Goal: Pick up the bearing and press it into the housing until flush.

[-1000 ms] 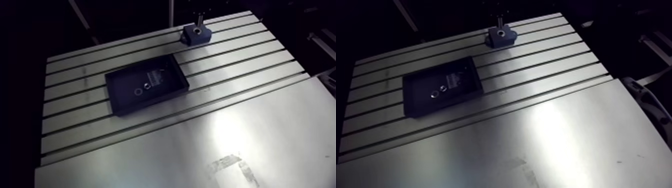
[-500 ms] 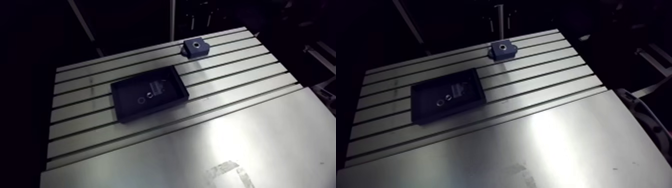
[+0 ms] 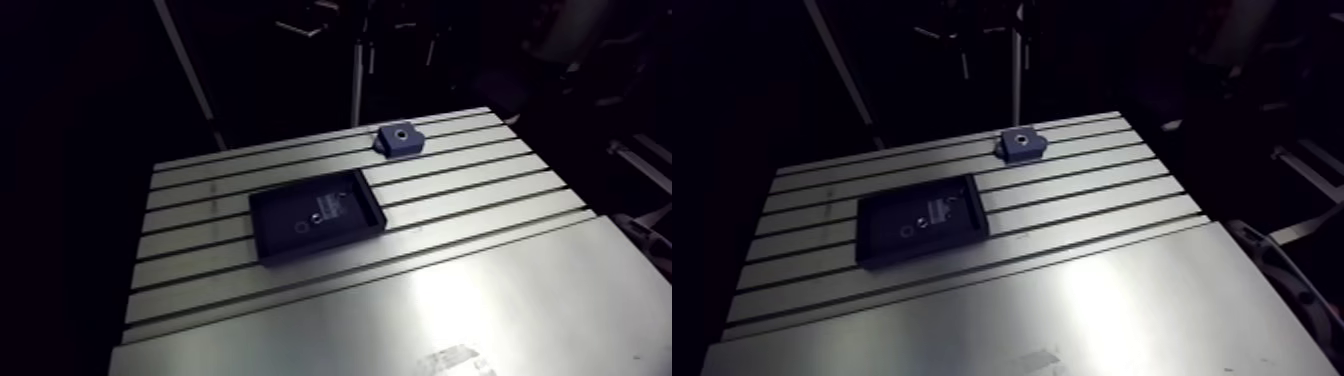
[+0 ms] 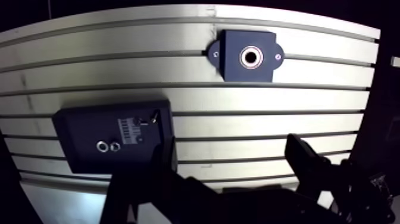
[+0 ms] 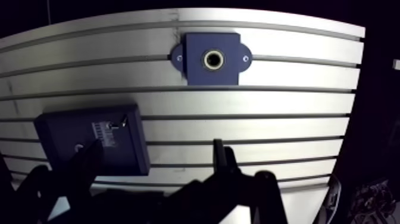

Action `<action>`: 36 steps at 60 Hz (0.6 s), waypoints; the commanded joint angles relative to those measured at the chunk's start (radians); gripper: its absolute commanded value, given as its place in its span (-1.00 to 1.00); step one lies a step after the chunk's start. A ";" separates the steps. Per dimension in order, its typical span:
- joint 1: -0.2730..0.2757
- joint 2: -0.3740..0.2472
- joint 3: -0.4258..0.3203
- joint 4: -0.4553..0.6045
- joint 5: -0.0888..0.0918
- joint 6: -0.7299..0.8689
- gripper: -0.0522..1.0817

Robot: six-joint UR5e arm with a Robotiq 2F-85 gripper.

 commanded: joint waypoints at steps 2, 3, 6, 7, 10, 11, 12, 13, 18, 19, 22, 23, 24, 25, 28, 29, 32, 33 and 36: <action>0.057 -0.256 0.048 0.184 0.036 0.012 -0.90; 0.057 -0.256 0.048 0.184 0.036 0.012 -0.90; 0.057 -0.274 0.055 0.186 0.036 0.012 -0.90; 0.057 -0.274 0.055 0.186 0.036 0.012 -0.90; 0.059 -0.288 0.059 0.192 0.037 0.012 -0.90; 0.059 -0.288 0.059 0.192 0.037 0.012 -0.90; 0.060 -0.293 0.062 0.195 0.037 0.012 -0.90; 0.060 -0.293 0.062 0.195 0.037 0.012 -0.90; 0.070 -0.303 0.069 0.200 0.040 0.012 -0.90; 0.075 -0.303 0.069 0.200 0.042 0.012 -0.90; 0.078 -0.304 0.069 0.200 0.042 0.013 -0.90; 0.080 -0.309 0.069 0.200 0.043 0.014 -0.90; 0.080 -0.309 0.069 0.200 0.043 0.014 -0.90; 0.080 -0.313 0.069 0.200 0.045 0.019 -0.90; 0.082 -0.315 0.068 0.200 0.049 0.028 -0.90; 0.080 -0.317 0.066 0.200 0.051 0.038 -0.90; 0.082 -0.317 0.063 0.199 0.056 0.057 -0.90; 0.082 -0.317 0.063 0.199 0.056 0.057 -0.90; 0.083 -0.320 0.061 0.196 0.057 0.081 -0.90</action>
